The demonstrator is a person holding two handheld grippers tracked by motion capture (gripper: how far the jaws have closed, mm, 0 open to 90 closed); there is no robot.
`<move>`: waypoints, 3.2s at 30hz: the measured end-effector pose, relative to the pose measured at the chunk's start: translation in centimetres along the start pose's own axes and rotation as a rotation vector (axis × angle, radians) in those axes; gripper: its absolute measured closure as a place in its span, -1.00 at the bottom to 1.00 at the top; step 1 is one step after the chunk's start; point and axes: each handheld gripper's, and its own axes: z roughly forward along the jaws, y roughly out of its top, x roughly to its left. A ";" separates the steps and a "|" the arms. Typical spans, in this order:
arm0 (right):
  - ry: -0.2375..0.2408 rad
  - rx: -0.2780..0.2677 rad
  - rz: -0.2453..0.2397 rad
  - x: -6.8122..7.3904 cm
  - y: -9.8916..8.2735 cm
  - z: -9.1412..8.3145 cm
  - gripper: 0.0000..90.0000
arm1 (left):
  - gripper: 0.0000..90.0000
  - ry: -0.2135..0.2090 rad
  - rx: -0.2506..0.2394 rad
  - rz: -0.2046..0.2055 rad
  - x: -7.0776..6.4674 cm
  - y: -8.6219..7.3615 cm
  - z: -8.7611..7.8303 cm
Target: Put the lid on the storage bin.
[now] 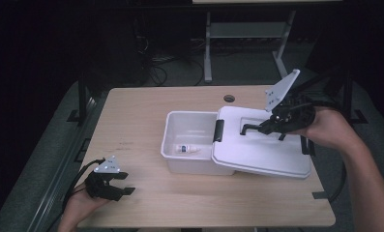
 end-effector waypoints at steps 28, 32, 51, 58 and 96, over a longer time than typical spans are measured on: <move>0.036 -0.006 -0.044 -1.7 4.5 3.5 0.88 | -0.22 0.000 -0.005 0.000 0.0 -0.1 -0.1; 0.043 -0.004 -0.046 -1.8 5.2 4.2 0.88 | -0.22 -0.001 -0.012 -0.004 0.1 -0.2 -0.3; 0.072 -0.026 -0.061 -2.5 8.4 6.9 0.88 | -0.22 0.000 -0.034 -0.014 0.1 -0.3 -0.6; 0.076 -0.035 -0.068 -2.9 9.4 7.4 0.88 | -0.23 0.000 -0.040 -0.012 0.2 -0.4 -0.8; 0.122 -0.023 -0.066 -4.6 11.5 11.8 0.88 | -0.23 -0.009 -0.050 -0.022 0.4 -0.7 -0.8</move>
